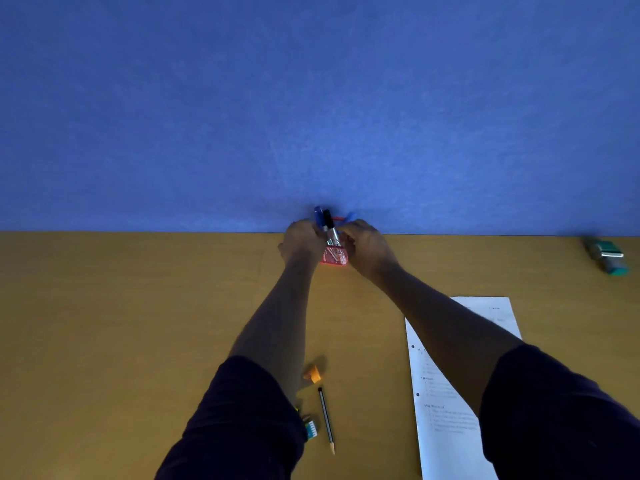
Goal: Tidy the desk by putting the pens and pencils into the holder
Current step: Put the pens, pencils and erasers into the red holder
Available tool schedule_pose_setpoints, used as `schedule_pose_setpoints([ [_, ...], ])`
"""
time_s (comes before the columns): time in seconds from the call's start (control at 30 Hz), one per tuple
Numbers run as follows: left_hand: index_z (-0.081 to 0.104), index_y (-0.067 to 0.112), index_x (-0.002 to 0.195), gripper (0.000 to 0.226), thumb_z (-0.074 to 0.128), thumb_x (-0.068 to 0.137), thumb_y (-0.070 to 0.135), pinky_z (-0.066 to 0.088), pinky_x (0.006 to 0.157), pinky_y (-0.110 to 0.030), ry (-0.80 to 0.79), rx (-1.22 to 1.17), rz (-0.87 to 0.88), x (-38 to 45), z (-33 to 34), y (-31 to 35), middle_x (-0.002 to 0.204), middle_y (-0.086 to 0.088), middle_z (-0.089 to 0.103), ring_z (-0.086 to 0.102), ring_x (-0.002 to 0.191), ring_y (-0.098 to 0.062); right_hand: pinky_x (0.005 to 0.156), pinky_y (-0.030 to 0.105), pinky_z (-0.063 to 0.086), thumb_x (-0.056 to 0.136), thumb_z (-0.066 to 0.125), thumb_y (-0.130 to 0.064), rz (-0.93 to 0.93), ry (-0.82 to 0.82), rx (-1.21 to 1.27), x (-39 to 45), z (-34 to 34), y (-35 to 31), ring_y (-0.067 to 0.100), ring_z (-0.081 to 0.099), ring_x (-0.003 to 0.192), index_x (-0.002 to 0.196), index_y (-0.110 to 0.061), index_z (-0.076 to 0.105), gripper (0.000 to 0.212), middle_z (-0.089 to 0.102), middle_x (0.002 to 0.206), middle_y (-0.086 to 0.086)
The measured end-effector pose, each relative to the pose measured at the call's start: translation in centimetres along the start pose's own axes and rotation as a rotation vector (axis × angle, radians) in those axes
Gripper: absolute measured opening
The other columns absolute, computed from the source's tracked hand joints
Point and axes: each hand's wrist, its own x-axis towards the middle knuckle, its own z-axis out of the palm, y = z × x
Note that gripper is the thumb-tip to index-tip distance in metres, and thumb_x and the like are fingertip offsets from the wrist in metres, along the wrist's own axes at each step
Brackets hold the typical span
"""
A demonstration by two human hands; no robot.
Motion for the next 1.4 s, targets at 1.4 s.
schedule_pose_setpoints([
  [1.4,0.072,0.009,0.098,0.048,0.090,0.068,0.041,0.059,0.080,-0.037,-0.848,0.524,0.075,-12.3,-0.7,-9.9,0.090,-0.005,0.076,0.074,0.083,-0.023,0.078,0.027,0.050,0.086,0.065,-0.035,-0.387,-0.766,-0.266,-14.1,3.9,-2.1,0.007,0.065,0.088,0.102,-0.036,0.072,0.018,0.072,0.096,-0.014],
])
